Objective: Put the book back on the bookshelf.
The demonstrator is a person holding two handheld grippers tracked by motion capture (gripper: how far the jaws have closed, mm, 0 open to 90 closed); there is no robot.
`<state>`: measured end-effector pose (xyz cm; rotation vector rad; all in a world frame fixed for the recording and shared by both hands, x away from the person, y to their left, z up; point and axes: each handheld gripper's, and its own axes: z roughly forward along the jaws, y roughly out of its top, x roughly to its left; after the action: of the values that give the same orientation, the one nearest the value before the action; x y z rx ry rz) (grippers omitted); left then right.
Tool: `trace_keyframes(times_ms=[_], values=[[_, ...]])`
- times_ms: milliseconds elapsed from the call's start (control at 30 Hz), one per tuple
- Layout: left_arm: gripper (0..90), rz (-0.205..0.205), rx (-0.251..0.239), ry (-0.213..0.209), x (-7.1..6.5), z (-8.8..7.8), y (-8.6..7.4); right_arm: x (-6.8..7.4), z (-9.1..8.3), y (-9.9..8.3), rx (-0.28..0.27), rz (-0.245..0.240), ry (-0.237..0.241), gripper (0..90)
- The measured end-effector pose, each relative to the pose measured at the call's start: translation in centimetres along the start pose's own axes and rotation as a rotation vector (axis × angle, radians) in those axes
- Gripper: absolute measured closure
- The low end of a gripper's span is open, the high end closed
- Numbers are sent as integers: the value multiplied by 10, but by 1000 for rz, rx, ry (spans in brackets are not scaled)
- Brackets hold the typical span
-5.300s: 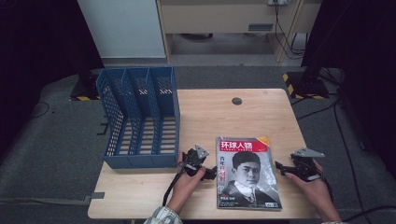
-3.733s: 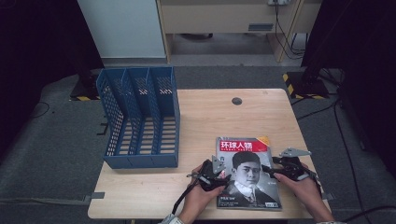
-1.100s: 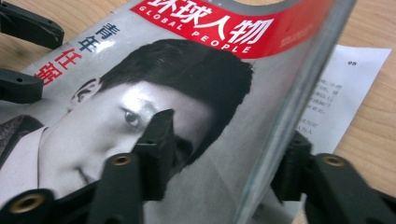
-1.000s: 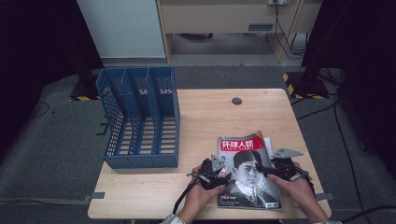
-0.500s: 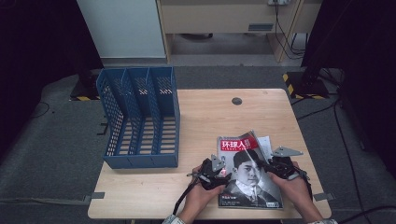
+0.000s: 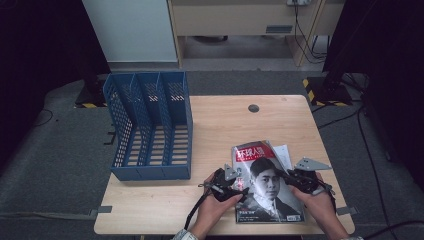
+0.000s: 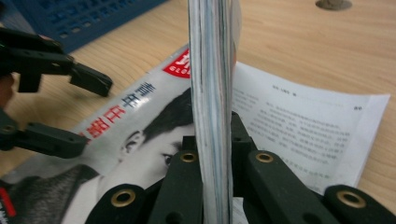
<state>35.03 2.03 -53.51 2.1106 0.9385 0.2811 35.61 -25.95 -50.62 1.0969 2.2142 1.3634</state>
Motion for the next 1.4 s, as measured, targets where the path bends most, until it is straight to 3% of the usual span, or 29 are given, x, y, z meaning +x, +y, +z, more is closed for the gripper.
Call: trace_keyframes(times_ms=[167, 333, 400, 467, 633, 767, 867, 900, 967, 1067, 1167, 1267, 1400], values=[[129, 0, 0, -18, 1, 0, 0, 0, -8, 2, -48, 14, 32, 879], [123, -2, -6, -60, 3, 1, 1, 0, -11, 3, -78, 34, 62, 879], [124, 3, -9, -95, 3, 3, 2, 0, -12, 4, -97, 49, 86, 879], [118, 6, -6, -97, 2, 3, 3, -1, -11, 3, -98, 57, 90, 879], [125, 17, -2, -84, 0, 4, 3, -5, -2, -3, -47, 68, 47, 874], [171, 33, -1, -57, -2, 4, 3, -9, 9, -9, 40, 80, -15, 832], [215, 37, -2, -43, -3, 4, 3, -10, 13, -11, 80, 64, -38, 767], [226, 40, -2, -34, -3, 4, 3, -11, 17, -13, 114, 73, -56, 654], [232, 42, -2, -32, -3, 4, 3, -12, 19, -14, 150, 60, -97, 550], [242, 43, -2, -29, -3, 4, 3, -15, 22, -15, 173, 70, -121, 386], [245, 46, -2, -26, -4, 4, 3, -14, 20, -15, 186, 63, -184, 236], [253, 46, -3, -23, -4, 4, 3, -17, 14, -17, 206, 32, -232, 191], [269, 44, -4, -21, -3, 4, 3, -21, 11, -20, 235, 75, -224, 152]])
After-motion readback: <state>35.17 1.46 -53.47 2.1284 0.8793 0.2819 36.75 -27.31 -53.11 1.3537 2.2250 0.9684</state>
